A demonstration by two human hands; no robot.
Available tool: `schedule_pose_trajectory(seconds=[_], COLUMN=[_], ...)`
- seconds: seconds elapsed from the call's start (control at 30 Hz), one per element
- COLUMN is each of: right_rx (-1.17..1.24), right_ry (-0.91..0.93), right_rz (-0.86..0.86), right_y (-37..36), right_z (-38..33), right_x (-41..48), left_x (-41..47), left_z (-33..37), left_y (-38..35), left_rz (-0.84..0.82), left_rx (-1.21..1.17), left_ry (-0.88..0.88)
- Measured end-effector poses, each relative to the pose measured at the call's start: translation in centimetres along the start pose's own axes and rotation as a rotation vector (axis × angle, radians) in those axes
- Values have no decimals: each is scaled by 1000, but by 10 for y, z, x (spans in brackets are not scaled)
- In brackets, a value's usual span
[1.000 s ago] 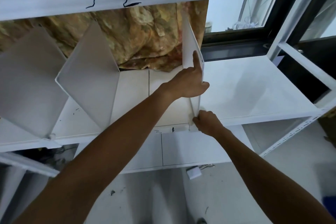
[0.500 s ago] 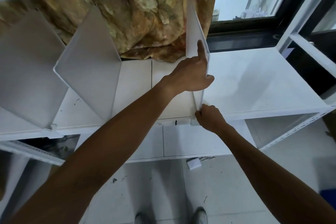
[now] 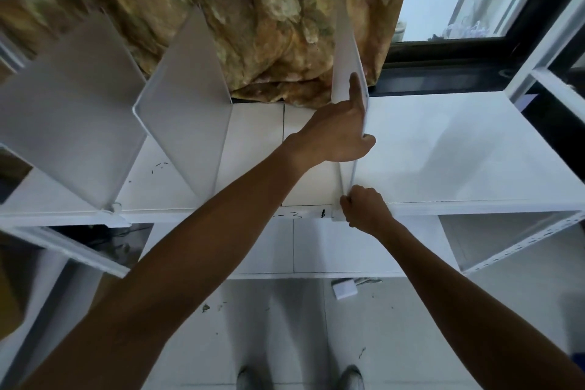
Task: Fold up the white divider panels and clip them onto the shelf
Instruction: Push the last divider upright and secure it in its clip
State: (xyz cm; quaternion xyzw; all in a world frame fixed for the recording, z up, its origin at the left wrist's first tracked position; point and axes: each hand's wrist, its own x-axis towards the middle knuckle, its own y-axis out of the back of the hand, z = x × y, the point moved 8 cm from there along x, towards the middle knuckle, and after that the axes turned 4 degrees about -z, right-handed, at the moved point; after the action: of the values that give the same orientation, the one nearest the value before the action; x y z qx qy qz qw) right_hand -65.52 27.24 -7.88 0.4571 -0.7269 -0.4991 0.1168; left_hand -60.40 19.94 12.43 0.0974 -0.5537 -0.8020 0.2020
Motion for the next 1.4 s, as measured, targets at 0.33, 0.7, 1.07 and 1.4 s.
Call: schedule_pose_trajectory(seconds=[0.33, 0.7, 1.07, 1.4], right_rx=[112, -2, 494, 501], right_ry=[-31, 147, 67, -44], right_rz=[3, 12, -68, -234], right_y=[-7, 4, 45, 53], right_z=[-1, 6, -22, -59], right_x=[-1, -5, -4, 1], left_x=[-4, -4, 1, 2], left_z=[-7, -6, -7, -15], left_y=[5, 3, -9, -10], left_rz=[-12, -30, -76, -147], left_rx=[14, 39, -234, -194], left_ry=[19, 23, 65, 144])
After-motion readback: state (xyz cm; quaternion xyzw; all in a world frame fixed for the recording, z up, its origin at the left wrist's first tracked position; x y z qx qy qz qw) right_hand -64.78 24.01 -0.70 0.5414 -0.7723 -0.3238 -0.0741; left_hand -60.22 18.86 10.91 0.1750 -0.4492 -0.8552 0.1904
